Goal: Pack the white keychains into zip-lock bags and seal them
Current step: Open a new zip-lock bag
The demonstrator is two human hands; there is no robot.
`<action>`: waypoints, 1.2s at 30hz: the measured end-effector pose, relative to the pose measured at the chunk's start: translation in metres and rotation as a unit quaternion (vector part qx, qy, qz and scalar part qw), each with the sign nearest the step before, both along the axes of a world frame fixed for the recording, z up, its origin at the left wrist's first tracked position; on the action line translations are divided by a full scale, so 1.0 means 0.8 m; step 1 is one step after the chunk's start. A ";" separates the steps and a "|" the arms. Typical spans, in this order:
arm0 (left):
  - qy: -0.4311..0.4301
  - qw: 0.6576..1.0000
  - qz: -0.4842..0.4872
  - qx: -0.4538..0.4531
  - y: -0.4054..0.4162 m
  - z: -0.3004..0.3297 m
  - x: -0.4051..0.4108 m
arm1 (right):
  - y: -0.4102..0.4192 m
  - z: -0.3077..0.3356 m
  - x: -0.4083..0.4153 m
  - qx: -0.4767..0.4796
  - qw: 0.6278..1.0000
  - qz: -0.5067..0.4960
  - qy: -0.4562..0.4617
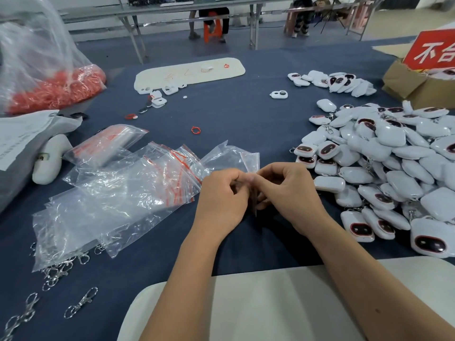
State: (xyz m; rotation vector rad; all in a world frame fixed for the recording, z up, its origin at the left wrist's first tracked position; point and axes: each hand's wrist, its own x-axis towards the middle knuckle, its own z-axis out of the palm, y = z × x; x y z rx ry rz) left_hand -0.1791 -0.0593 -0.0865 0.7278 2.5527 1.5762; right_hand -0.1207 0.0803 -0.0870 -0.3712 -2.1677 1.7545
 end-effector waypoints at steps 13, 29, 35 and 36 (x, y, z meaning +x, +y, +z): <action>0.015 0.997 0.056 0.047 0.009 -0.001 0.005 | 0.004 0.001 0.001 -0.077 0.996 0.036 0.020; 0.064 0.997 0.046 -0.004 0.006 -0.006 -0.001 | 0.002 -0.004 0.001 -0.016 0.999 0.031 0.025; 0.105 0.993 0.036 -0.034 0.012 -0.004 0.006 | -0.006 -0.007 -0.001 0.052 0.998 -0.013 0.034; 0.113 0.992 0.037 -0.036 0.013 -0.002 0.007 | -0.006 -0.007 -0.002 0.060 0.998 -0.012 0.034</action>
